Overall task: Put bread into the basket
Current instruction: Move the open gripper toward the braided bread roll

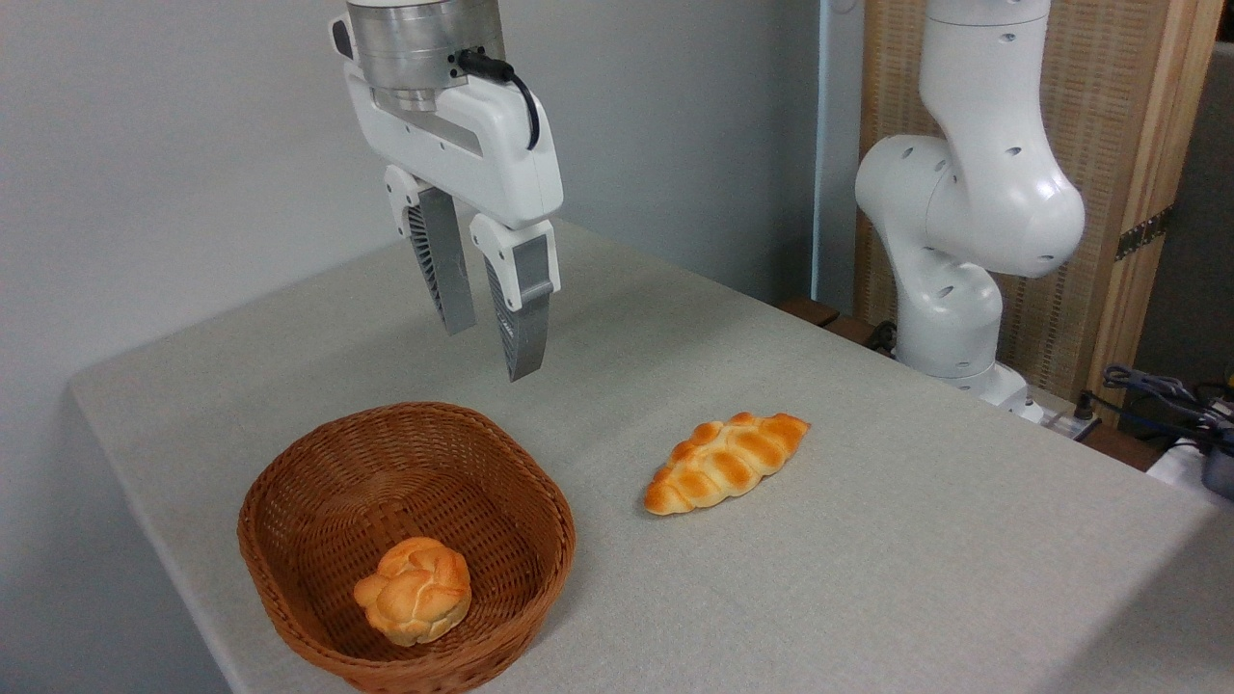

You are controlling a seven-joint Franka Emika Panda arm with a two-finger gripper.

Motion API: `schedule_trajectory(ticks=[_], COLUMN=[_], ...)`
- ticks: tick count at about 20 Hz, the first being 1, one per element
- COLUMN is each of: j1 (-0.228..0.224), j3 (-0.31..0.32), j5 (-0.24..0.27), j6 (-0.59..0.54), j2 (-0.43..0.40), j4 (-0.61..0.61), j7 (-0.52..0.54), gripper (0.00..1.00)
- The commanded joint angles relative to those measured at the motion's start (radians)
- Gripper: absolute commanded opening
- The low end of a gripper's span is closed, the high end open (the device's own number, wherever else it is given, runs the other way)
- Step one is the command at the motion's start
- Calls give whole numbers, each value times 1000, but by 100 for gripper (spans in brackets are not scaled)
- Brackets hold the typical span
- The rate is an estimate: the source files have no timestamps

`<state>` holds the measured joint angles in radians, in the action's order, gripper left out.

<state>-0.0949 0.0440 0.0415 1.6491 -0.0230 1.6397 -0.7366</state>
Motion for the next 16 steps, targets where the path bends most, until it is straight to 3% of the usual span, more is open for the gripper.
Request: schedule_trajectory(ticks=[1,14,16], j1=[-2,-3,-3], j3=[5,16,19], j5=[-6,-6,-6], j6=[-38,-43,-34], j2=[-18,-21,-52], j4=[8,12,51], j7=[8,6,3], gripper=[100,100,100])
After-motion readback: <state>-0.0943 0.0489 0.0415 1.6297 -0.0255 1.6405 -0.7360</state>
